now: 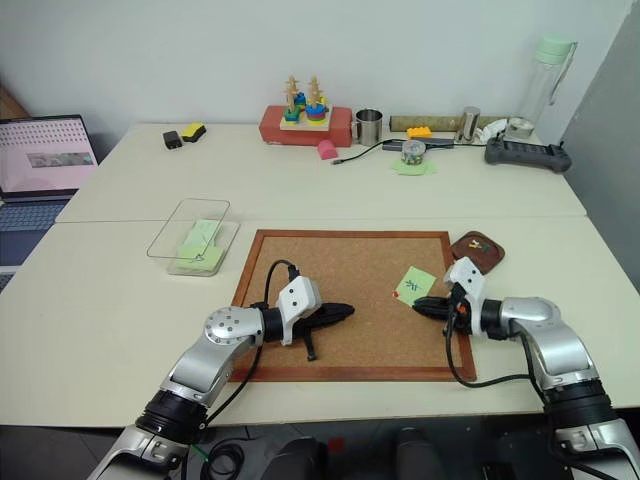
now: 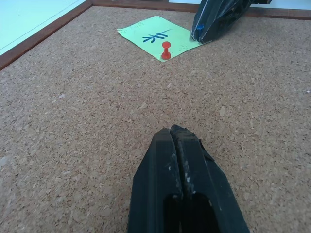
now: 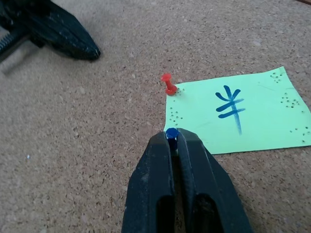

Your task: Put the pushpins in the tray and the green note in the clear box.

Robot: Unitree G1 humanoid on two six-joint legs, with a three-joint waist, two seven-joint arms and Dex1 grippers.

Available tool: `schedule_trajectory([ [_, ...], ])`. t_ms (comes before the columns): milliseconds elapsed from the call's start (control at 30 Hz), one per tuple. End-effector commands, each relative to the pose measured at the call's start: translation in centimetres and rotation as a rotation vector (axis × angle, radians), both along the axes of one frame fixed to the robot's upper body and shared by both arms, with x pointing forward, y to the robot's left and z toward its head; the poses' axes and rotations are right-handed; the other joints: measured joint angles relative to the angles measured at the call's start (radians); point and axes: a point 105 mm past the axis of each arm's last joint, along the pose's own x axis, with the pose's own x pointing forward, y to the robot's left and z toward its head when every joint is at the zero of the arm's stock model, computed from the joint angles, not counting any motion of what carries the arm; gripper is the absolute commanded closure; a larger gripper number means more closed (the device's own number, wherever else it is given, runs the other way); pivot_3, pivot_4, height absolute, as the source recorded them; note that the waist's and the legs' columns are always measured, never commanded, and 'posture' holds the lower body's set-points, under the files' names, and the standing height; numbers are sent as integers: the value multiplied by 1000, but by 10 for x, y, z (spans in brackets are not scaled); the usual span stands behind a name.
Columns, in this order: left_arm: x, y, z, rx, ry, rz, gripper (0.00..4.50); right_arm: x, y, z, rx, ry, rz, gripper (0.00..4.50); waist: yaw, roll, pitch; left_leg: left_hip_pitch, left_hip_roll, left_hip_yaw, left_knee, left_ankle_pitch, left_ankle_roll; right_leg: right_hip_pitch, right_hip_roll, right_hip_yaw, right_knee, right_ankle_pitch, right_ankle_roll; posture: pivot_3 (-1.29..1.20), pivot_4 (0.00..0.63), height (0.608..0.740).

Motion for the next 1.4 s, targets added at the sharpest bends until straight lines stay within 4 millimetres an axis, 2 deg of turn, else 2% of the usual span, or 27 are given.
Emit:
schedule_trajectory([
  [33, -4, 8, -20, 65, 58, 12, 4500, 4, -4, 45, 92, -104, -1, 4460, -1, 0, 0, 0, 0, 0, 0, 0, 0, 0, 0, 0, 0, 0, 0, 0, 150, 740],
  [300, -3, 8, -21, 70, 59, 9, 4500, 8, -5, 57, 130, -119, -31, 4460, -1, 0, 0, 1, 0, 0, 0, 0, 0, 1, 1, 0, 0, -1, 1, 0, 150, 740],
  [400, -4, 8, -21, 71, 59, 9, 4500, 24, -19, 67, 163, -163, -143, 4460, -1, 0, 0, 1, 0, 0, 0, 0, 0, 1, 1, 0, 0, -1, 1, 0, 150, 740],
  [467, -4, 8, -22, 71, 60, 9, 4500, 40, -37, 70, 137, -196, -273, 4460, -2, 0, 0, 1, 0, 1, 0, 0, 0, 1, 1, 1, 0, -1, 1, 0, 150, 740],
  [533, -4, 7, -22, 71, 60, 9, 4500, 56, -58, 67, 78, -224, -409, 4460, -1, 0, 0, 2, 0, 1, 0, 0, 0, 1, 1, 1, 1, 0, 1, 0, 150, 740],
  [633, -4, 6, -22, 70, 61, 7, 4500, 69, -77, 57, 1, -215, -523, 4460, 0, 0, 0, 2, 0, 1, 0, 0, 0, 1, 1, 1, 0, 0, 0, 0, 150, 740],
  [767, -4, 5, -22, 69, 58, 4, 4500, 76, -89, 42, -84, -196, -592, 4460, 0, 0, 0, 1, 0, 1, -1, 0, 0, 0, 1, 1, 0, 1, -1, 0, 150, 740],
  [967, -4, 5, -22, 69, 56, 6, 4500, 86, -100, 35, -102, -217, -672, 4460, -2, 1, 0, 2, 0, 3, 0, 0, 0, 1, 1, 2, 0, 1, -1, 0, 150, 740],
  [1033, -4, 5, -22, 69, 55, 10, 4500, 86, -101, 34, -94, -206, -675, 3939, -1, 1, -1, 2, 0, 3, 0, 0, 0, 1, 1, 2, 1, 1, -1, 0, 150, 740],
  [1100, -3, 6, -22, 71, 56, 14, 4500, 87, -101, 35, -62, -191, -684, 3773, -1, 1, -1, 2, 0, 3, 0, 0, 0, 1, 1, 2, 0, 1, -1, 0, 150, 740],
  [1233, -4, 6, -22, 70, 57, 16, 4500, 87, -102, 42, -17, -195, -688, 2856, -1, 1, -1, 2, 0, 3, 0, 0, 0, 1, 1, 2, 0, 1, -1, 0, 150, 740],
  [1400, -4, 6, -23, 68, 58, 17, 4500, 78, -94, 59, -16, -255, -592, 1892, -1, 1, -1, 2, 0, 3, 0, 0, 0, 1, 1, 2, 1, 1, -1, 0, 150, 740],
])
